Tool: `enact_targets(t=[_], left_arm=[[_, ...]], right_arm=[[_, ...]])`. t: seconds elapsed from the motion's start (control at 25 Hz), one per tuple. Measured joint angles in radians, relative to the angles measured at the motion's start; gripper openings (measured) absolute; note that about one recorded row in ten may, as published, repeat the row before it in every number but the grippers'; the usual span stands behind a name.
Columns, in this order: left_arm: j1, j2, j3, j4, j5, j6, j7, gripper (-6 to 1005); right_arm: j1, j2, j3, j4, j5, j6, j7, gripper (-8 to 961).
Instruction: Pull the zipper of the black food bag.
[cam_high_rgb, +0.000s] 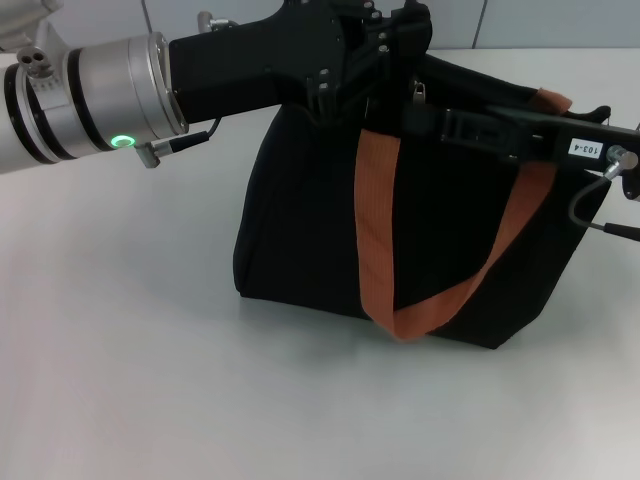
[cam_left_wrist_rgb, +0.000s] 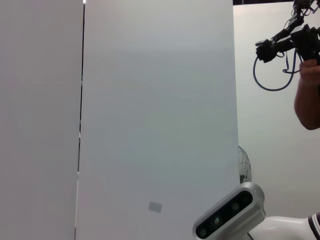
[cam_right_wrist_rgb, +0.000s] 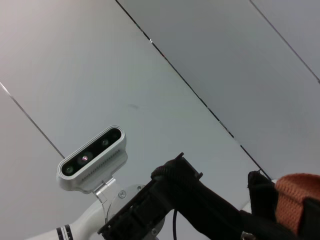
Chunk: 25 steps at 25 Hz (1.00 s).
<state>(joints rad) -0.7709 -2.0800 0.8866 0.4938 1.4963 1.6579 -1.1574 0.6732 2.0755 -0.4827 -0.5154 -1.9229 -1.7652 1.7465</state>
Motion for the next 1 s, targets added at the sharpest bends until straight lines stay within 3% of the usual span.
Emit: enact_targets(t=[0.24,0.4,0.6,1.0], left_arm=[[-0.001,0.0,0.001,-0.001,-0.002,0.0,0.001,71],[-0.001,0.0,0.002,-0.001,-0.002,0.001,0.001,72],[-0.001,0.0,0.002,-0.001,-0.002,0.001,0.001,75],[0.002,0.0,0.002,-0.001,-0.01,0.005,0.002,79]], right_arm=[[-0.005,0.002,0.008,0.004,0.001,0.024,-0.003,274],[-0.006,0.002,0.007,0.013,0.001,0.032,-0.011,118],[-0.005,0.002,0.003,0.014,0.001,0.035,-0.016,2],[-0.022,-0.004,0.009,0.009,0.024,-0.006,-0.005,0]])
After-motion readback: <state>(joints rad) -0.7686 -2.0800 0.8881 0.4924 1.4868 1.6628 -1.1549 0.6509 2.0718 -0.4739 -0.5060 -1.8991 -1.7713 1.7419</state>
